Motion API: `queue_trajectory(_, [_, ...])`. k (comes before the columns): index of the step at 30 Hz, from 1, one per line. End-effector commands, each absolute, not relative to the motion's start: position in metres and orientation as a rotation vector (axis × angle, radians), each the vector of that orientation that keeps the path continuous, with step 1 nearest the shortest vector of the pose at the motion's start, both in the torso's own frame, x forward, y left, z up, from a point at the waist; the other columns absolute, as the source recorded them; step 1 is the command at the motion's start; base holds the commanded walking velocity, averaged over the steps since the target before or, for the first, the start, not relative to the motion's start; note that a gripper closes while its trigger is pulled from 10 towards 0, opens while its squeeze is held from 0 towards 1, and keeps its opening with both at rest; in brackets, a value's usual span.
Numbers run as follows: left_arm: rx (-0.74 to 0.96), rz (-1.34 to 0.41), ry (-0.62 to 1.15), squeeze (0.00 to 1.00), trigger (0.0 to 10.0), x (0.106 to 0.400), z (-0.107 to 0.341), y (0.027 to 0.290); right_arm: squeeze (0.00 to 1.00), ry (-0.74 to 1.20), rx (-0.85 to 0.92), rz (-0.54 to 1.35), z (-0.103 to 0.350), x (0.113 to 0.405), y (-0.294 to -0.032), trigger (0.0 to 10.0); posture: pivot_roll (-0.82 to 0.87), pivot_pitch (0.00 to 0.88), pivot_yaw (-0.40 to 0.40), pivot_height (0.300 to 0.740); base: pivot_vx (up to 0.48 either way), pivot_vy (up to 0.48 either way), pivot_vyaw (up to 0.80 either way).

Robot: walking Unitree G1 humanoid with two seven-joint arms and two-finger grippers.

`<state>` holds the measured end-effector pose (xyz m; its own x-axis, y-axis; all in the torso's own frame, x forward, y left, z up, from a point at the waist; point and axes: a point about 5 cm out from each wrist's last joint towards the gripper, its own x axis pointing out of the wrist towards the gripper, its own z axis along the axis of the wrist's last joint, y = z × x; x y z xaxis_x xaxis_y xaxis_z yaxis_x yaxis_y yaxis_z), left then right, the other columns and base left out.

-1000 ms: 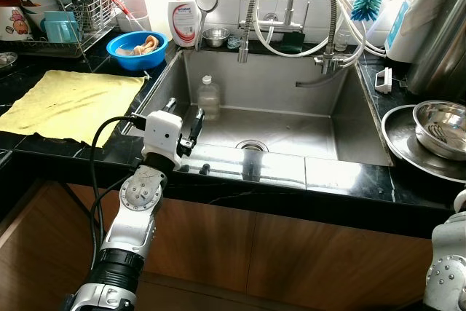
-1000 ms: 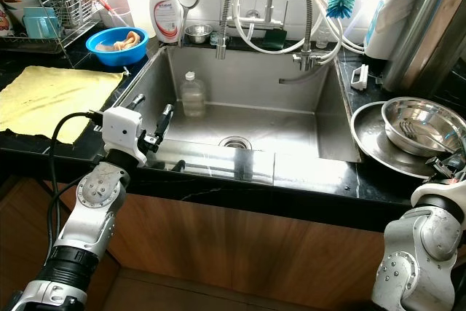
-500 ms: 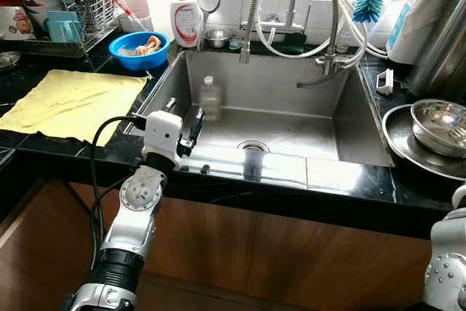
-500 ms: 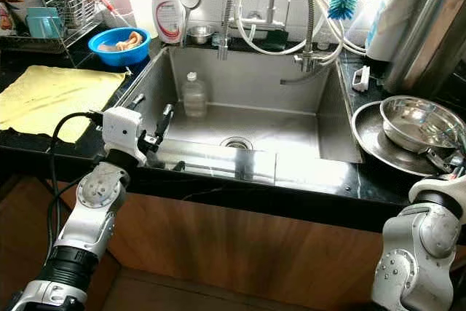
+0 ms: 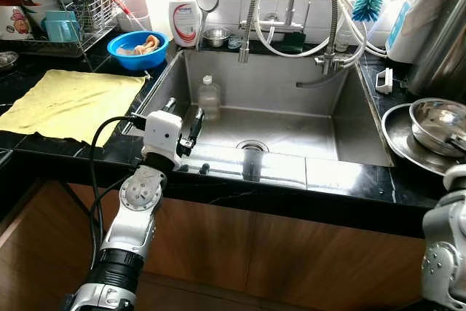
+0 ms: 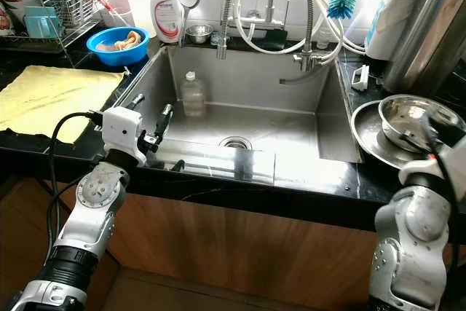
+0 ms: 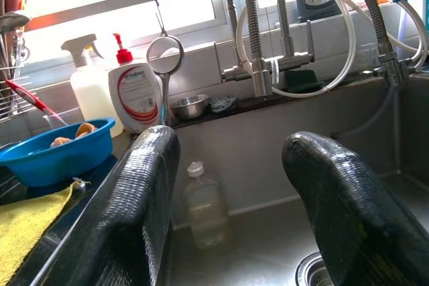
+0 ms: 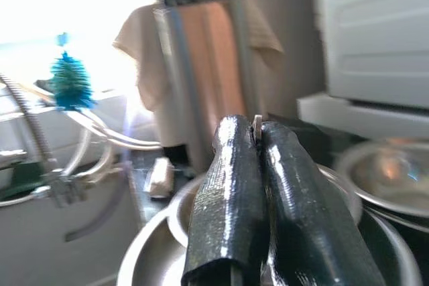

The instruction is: Kitchen organization

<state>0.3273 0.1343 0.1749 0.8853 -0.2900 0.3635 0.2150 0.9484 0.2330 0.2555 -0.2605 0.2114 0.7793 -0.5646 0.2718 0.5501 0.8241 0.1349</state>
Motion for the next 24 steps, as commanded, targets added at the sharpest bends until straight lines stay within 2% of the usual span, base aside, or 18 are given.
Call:
queue_trajectory(1, [0.198,-0.256,-0.405,0.0,10.0,0.327,0.173,0.135,0.0,-0.351,0.022,-0.562,0.221,0.257,-0.252,10.0,-0.01,0.0,-0.006,0.74,0.0,0.0,0.0])
queue_trajectory(6, [0.201,-0.252,-0.405,0.0,10.0,0.327,0.173,0.137,0.0,-0.365,-0.036,-0.47,0.226,0.263,-0.242,10.0,0.0,0.0,-0.007,0.74,0.0,0.0,0.0])
queue_trajectory(11, [0.199,-0.246,-0.404,0.0,10.0,0.328,0.172,0.136,0.0,-0.257,-0.035,-0.061,0.214,0.287,-0.2,10.0,-0.02,0.0,-0.011,0.74,0.0,0.0,0.0])
queue_trajectory(17, [0.197,-0.247,-0.403,0.0,10.0,0.328,0.172,0.134,0.0,-0.199,-0.083,0.043,0.207,0.299,-0.191,10.0,-0.02,0.0,-0.017,0.74,0.0,0.0,0.0])
queue_trajectory(20, [0.195,-0.247,-0.401,0.0,10.0,0.328,0.171,0.133,0.0,-0.12,-0.121,0.162,0.196,0.315,-0.18,10.0,-0.02,0.0,-0.02,0.74,0.0,0.0,0.0])
queue_trajectory(24, [0.194,-0.247,-0.401,0.0,10.0,0.327,0.171,0.133,0.0,-0.01,-0.157,0.115,0.181,0.33,-0.187,10.0,-0.01,0.0,-0.026,0.74,0.0,0.0,0.0])
